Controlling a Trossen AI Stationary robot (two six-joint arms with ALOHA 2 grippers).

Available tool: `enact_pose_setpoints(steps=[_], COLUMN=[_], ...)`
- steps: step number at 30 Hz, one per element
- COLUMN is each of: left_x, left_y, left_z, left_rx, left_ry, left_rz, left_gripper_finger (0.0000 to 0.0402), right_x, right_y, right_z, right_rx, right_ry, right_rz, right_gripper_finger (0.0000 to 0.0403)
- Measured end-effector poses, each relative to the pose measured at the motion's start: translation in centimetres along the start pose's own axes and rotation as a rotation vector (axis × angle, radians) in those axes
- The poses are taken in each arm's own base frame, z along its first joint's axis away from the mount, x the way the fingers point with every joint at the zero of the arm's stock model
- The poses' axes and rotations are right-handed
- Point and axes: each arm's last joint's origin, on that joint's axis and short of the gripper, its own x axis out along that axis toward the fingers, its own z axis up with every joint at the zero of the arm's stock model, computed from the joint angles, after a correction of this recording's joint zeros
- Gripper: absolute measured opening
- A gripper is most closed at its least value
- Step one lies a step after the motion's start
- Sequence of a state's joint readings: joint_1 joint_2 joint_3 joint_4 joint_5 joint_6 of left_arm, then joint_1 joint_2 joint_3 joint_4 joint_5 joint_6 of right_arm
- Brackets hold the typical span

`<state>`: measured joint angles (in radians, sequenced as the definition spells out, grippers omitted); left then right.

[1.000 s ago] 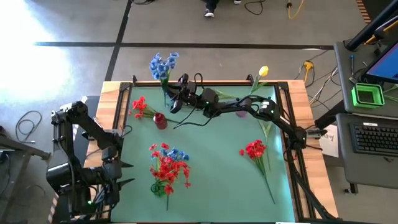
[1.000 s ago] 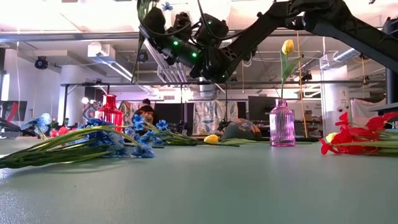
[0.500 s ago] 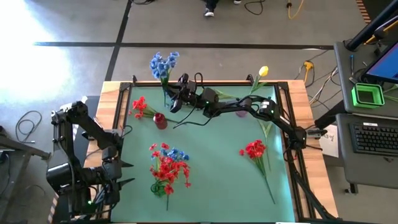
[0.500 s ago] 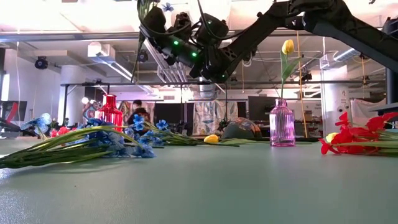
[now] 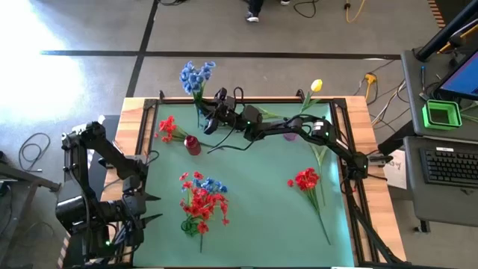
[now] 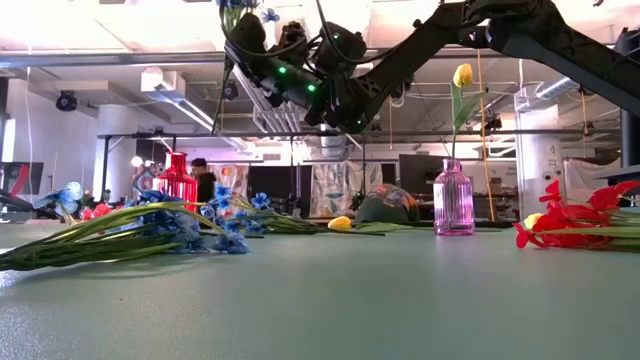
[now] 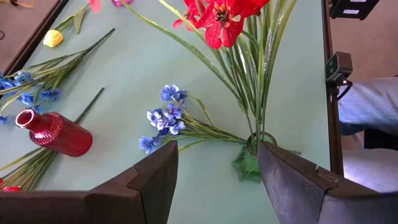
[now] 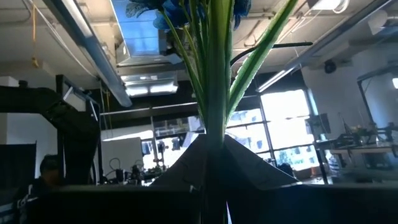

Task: Sort flowers into vase by color
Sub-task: Put the bottom right blue flower into the red vase

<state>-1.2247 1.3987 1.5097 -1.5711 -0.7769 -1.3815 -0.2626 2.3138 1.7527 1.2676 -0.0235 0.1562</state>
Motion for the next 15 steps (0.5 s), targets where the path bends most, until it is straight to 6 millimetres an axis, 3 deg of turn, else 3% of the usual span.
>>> enact_pose_setpoints(steps=[15], left_x=[0.0], left_y=[0.0], left_z=[0.0], left_rx=[0.003], left_ry=[0.000], left_rz=[0.001], left_gripper_finger=[0.0207], right_x=[1.5], right_y=[1.0], right_z=[1.0], right_rx=[0.003], right_ry=[-0.012], right_rz=[0.027], right_gripper_finger=[0.0028])
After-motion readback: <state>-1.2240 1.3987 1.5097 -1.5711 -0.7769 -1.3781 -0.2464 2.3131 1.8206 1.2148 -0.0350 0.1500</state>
